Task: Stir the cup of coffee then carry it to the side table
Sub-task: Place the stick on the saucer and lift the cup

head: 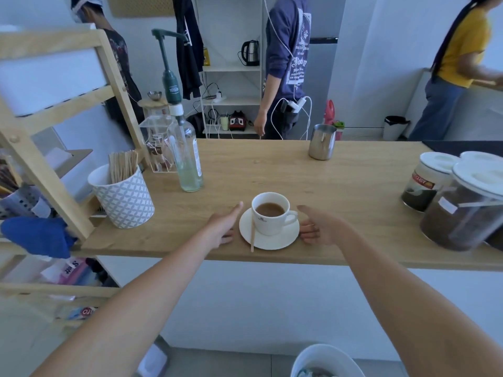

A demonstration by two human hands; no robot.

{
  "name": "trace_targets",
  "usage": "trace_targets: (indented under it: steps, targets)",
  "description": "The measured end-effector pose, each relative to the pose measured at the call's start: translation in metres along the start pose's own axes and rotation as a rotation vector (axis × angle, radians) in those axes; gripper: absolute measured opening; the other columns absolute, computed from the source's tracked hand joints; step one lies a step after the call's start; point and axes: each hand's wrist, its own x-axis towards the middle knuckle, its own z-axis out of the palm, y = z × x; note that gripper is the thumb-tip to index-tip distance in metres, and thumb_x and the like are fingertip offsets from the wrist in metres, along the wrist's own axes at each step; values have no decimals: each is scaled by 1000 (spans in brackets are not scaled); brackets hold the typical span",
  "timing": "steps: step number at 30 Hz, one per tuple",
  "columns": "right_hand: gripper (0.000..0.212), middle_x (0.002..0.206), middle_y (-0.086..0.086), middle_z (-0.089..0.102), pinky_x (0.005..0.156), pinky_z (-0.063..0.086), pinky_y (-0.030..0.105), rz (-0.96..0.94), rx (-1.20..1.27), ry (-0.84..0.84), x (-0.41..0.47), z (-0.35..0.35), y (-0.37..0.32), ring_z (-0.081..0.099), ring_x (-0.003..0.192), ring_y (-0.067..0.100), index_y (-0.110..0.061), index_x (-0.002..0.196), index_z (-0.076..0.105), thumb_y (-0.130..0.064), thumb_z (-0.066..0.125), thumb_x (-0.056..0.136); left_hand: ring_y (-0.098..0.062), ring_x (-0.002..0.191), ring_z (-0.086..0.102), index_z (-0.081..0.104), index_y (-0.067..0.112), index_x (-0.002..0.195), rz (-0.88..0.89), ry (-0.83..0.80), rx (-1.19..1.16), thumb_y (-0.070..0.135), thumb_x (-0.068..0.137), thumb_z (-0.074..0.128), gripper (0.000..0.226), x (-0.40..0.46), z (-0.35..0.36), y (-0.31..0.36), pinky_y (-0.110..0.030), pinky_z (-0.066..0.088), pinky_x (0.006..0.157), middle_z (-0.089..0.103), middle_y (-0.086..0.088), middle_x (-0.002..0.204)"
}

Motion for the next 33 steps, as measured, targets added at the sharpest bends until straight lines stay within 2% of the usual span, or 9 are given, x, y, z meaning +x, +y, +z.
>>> trace_targets:
  steps: [2, 4, 6, 9, 14, 21, 26, 33]
  targets:
    - [51, 86, 12, 60, 79, 53, 34, 47, 16, -90, -3, 1, -1, 60, 75, 23, -1, 91, 58, -48, 70, 76, -23, 101, 57, 51, 20, 102, -114, -78, -100, 58, 76, 70, 50, 2, 5, 3, -35, 50, 94, 57, -2, 88]
    - [51, 86, 13, 59, 90, 51, 34, 49, 38, -98, -5, 0, -2, 60, 75, 23, 1, 88, 57, -47, 71, 76, -22, 99, 58, 56, 15, 95, -134, -100, -123, 55, 73, 75, 50, 5, 10, 2, -33, 49, 91, 60, -4, 89]
    - [52, 86, 13, 59, 95, 49, 34, 41, 56, -104, -3, 0, -1, 60, 76, 22, 1, 88, 57, -48, 71, 76, -22, 99, 58, 56, 15, 87, -134, -87, -160, 50, 72, 78, 44, 7, 12, 2, -33, 49, 94, 59, -5, 89]
    - [52, 87, 11, 60, 92, 49, 32, 19, 71, -110, 0, 3, 1, 60, 77, 21, -2, 89, 57, -50, 71, 75, -23, 101, 58, 53, 14, 82, -142, -64, -212, 43, 73, 81, 41, 11, 11, 2, -35, 48, 102, 58, -7, 88]
    - [48, 85, 8, 62, 86, 49, 32, -46, 61, -91, 5, 6, 1, 59, 75, 19, -6, 83, 58, -51, 70, 76, -23, 99, 59, 52, 12, 80, -147, -22, -247, 41, 73, 81, 41, 12, 12, 3, -35, 49, 101, 57, -8, 86]
    - [43, 78, 7, 60, 87, 50, 32, -108, 49, -76, 15, 26, -21, 57, 70, 17, -8, 77, 57, -50, 68, 77, -21, 96, 61, 54, 10, 84, -131, 8, -288, 44, 69, 82, 46, 32, -7, 8, -34, 51, 99, 60, -7, 88]
    - [43, 75, 7, 60, 73, 51, 28, -119, 77, -53, 28, 54, -44, 56, 66, 18, -7, 76, 57, -49, 68, 78, -14, 76, 57, 53, 11, 80, -132, -2, -283, 45, 73, 79, 43, 55, -33, 23, -29, 51, 91, 58, -5, 83]
    - [42, 80, 8, 59, 74, 52, 28, -103, 119, -25, 48, 101, -73, 57, 70, 18, -6, 79, 56, -47, 66, 81, -13, 73, 57, 54, 13, 82, -133, -42, -256, 45, 73, 78, 42, 96, -77, 39, -28, 51, 87, 58, -2, 80]
